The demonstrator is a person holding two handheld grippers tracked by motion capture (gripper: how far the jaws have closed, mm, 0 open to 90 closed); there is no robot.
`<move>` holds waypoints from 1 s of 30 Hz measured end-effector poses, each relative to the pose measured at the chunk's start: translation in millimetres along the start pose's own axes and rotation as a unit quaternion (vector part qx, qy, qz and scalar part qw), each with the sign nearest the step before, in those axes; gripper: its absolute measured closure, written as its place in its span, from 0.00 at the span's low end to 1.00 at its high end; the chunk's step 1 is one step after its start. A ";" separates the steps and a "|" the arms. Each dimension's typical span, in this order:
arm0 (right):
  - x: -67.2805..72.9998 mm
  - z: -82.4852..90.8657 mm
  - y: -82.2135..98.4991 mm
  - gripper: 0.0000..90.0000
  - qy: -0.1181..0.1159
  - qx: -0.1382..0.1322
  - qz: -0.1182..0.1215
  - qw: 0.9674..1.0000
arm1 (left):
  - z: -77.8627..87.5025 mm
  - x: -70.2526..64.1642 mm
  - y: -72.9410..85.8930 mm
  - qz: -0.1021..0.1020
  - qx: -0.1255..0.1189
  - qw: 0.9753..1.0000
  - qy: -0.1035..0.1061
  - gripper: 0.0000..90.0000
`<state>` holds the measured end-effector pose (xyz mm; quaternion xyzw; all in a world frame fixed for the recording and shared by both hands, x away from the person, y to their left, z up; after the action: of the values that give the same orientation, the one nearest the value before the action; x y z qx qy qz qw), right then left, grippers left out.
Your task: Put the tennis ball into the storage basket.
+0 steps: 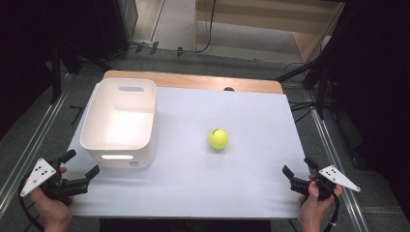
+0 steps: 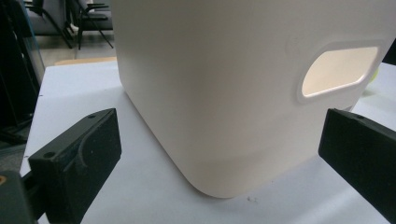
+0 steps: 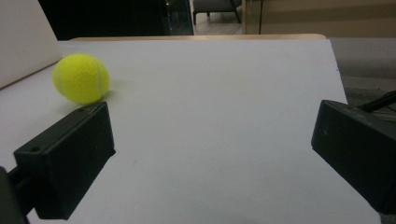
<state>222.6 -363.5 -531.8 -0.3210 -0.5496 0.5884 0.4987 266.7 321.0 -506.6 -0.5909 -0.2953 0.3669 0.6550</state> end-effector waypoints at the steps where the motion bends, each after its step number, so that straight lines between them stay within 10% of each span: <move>1: 0.7 -0.2 0.0 0.00 -0.002 0.002 0.002 1.000 | 0.0 0.0 0.0 0.000 0.000 1.000 0.000 0.00; 18: 6.8 -0.8 -6.3 0.00 -0.021 0.039 0.000 0.999 | 0.0 -0.2 0.1 -0.001 -0.001 1.000 -0.001 0.00; 30: 15.6 -12.4 -15.2 0.00 -0.035 0.084 0.041 0.995 | 0.7 0.0 -0.1 0.001 -0.005 1.000 0.000 0.00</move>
<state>233.0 -346.3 -516.7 -0.2793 -0.5014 0.6637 0.4796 266.2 321.3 -506.4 -0.5945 -0.2963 0.3658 0.6519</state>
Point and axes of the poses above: each handheld gripper's, and its own axes: z roughly backward along the jaws, y roughly out of its underside, x roughly to its left, the point moved 4 cm from there along -z, roughly forward along the jaws, and after that the axes turned 6 degrees about -x, right-handed, at the moved point
